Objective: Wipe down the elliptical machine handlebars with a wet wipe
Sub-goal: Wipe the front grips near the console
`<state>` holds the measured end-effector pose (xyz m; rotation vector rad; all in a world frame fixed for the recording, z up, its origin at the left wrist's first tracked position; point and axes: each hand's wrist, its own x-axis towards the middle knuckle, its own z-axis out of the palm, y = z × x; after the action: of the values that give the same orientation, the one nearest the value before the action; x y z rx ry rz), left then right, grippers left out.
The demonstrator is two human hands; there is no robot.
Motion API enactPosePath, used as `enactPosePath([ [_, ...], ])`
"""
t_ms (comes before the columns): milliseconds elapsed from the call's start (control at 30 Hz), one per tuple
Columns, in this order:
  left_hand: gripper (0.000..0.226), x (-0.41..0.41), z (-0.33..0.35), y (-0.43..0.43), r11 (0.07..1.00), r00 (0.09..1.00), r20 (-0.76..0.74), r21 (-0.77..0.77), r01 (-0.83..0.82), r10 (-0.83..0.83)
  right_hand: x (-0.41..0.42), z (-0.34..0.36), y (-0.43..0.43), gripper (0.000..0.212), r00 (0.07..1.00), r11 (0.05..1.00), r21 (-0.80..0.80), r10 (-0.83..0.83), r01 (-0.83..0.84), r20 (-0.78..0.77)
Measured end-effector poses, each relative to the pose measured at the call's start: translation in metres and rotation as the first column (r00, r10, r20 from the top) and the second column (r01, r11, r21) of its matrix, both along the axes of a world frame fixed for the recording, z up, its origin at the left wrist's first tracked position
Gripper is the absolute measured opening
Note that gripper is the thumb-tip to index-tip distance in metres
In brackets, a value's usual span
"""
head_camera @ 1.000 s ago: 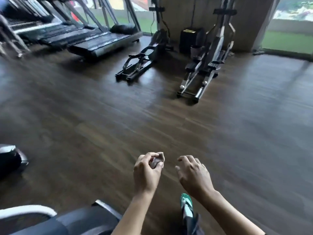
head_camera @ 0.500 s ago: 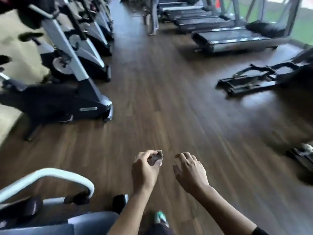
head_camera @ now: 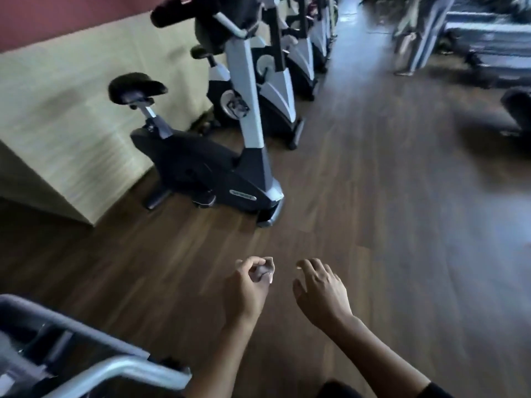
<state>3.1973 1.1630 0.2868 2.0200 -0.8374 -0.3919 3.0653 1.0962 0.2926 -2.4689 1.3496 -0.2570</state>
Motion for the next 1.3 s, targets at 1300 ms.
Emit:
enactPosePath([
  [1300,0.012,0.676,-0.018,-0.014,-0.055,-0.05,0.045,0.117,-0.992,0.998,0.887,-0.02,-0.064,0.038,-0.113,-0.113,0.115,0.994,-0.987,0.003],
])
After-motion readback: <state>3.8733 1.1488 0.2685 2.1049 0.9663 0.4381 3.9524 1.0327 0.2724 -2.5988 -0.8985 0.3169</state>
